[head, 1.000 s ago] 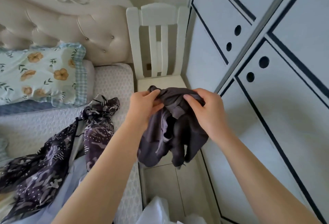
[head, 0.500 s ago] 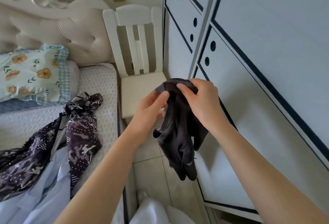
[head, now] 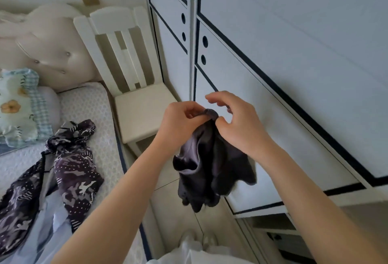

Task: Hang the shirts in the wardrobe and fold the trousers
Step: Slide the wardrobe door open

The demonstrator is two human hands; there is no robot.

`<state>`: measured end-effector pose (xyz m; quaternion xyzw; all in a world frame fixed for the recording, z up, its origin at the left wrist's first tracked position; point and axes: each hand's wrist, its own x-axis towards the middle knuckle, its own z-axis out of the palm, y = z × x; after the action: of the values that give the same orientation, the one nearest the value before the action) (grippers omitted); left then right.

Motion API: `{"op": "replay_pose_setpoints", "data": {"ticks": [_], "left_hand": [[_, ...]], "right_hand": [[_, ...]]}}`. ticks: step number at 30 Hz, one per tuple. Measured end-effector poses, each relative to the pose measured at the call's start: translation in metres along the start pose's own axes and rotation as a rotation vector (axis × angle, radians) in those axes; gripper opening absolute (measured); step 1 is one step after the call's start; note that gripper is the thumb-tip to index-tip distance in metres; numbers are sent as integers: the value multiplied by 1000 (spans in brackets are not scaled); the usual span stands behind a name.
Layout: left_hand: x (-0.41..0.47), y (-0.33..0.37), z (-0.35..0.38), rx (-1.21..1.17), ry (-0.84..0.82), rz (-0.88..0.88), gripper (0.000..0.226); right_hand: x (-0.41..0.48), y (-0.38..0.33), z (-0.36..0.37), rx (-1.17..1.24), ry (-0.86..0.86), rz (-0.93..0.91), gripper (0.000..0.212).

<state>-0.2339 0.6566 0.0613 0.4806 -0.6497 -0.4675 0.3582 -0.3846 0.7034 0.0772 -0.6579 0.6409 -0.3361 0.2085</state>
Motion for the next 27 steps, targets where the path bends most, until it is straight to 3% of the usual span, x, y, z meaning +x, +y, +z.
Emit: {"op": "replay_pose_setpoints", "data": {"ticks": [2,7,10,15,22,27], "left_hand": [[-1,0,10,0,-35,11,8],[-7,-8,21,-107,-70,-40,11],[-14,-17,18,-174,-192,-58,23],[-19,-49,32,165,-456,130,37],[-26,-81,71,592,-656,259,23],[-36,-82,94,795,-767,311,4]], "right_hand": [[-11,-1,-1,63,-80,58,42],[-28,9,3,-24,95,130,18],[-42,15,-6,-32,97,201,15],[-81,20,-3,42,82,360,17],[-135,21,-14,245,147,597,18],[-178,21,-39,452,390,747,22]]}}
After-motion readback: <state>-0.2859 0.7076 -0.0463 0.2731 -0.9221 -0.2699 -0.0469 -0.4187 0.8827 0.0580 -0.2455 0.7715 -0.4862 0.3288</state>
